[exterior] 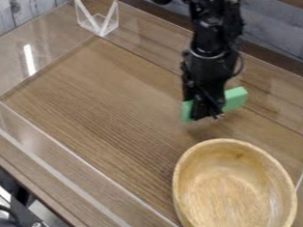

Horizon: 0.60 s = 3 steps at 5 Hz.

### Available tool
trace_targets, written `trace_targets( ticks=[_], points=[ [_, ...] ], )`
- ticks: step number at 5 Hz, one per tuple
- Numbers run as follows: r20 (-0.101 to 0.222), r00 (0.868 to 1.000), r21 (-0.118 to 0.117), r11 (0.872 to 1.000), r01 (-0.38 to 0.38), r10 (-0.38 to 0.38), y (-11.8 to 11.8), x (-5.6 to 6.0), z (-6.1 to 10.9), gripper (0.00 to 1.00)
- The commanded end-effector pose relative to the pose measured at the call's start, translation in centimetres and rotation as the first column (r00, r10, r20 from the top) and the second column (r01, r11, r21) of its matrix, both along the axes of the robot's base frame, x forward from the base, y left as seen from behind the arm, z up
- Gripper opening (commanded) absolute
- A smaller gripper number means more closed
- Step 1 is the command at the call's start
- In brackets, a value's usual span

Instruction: Put green object into wooden bowl

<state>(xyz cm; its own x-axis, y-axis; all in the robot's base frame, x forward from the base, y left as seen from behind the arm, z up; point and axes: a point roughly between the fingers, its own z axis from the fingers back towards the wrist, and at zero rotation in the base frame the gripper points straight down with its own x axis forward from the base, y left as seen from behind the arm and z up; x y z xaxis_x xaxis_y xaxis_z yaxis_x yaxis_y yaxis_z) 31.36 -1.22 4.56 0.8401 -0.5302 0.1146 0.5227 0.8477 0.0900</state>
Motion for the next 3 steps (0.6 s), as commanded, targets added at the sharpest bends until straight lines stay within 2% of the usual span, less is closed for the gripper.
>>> trace_targets(
  ticks=[1, 2, 3],
  points=[
    [0.055, 0.998, -0.005, 0.999, 0.041, -0.04, 1.22, 0.55, 1.23, 0.0],
    [0.057, 0.995, -0.006, 0.997, 0.081, -0.081, 1.74, 0.81, 1.01, 0.0],
    [0.056, 0.997, -0.009, 0.998, 0.06, -0.059, 1.38, 0.88, 1.73, 0.0]
  ],
)
